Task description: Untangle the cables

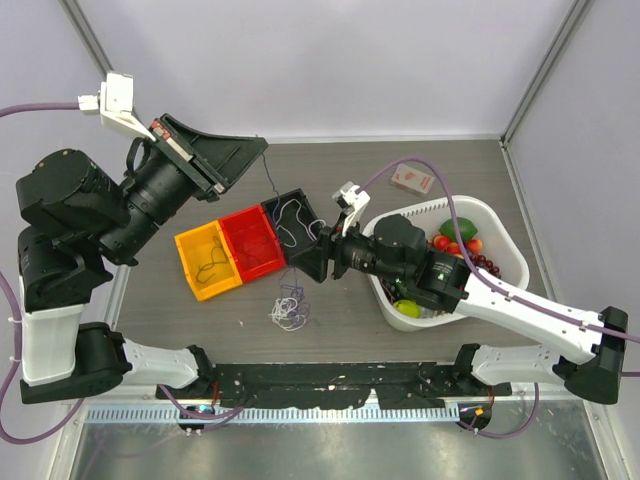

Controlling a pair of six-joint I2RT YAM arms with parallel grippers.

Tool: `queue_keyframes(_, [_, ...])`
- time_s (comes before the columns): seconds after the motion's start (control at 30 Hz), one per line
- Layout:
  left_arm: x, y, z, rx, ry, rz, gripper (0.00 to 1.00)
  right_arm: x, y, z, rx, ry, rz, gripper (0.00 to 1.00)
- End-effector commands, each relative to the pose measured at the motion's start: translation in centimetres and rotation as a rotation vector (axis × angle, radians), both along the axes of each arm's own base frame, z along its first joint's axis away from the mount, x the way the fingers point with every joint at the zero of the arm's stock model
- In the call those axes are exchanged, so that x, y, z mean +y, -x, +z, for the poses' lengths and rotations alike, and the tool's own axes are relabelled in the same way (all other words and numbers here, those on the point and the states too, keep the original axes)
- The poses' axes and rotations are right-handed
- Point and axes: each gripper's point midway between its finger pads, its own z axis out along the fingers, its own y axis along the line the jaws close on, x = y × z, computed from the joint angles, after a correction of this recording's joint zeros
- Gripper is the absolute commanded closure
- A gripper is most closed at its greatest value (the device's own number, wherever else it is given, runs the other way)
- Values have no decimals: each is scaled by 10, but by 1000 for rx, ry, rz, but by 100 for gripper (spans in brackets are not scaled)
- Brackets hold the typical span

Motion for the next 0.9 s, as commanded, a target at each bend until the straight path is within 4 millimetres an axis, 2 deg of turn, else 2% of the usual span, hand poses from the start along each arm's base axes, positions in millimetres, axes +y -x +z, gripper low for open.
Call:
queue_keyframes(0.0, [6,-1,7,-3,36,24,100,14,20,19,20,-88,121,41])
queue_keyframes(0.13, [6,-1,8,-3,43,20,100,9,34,16,12,-87,152,31])
queue_keyframes(0.33, [3,-2,4,8,36,18,100,-11,32,23,-26,-74,79,19])
queue_keyframes(0.6, [2,-3,6,10,38,17,100,-4,34,22,-4,-98,96,18])
queue_keyframes(0.77, [2,-3,4,14,34,19,100,-5,24,21,-16,-67,47,20])
queue_keyframes(0.87, [2,-2,3,15,34,17,100,-29,-6,27,-69,-14,-148,16])
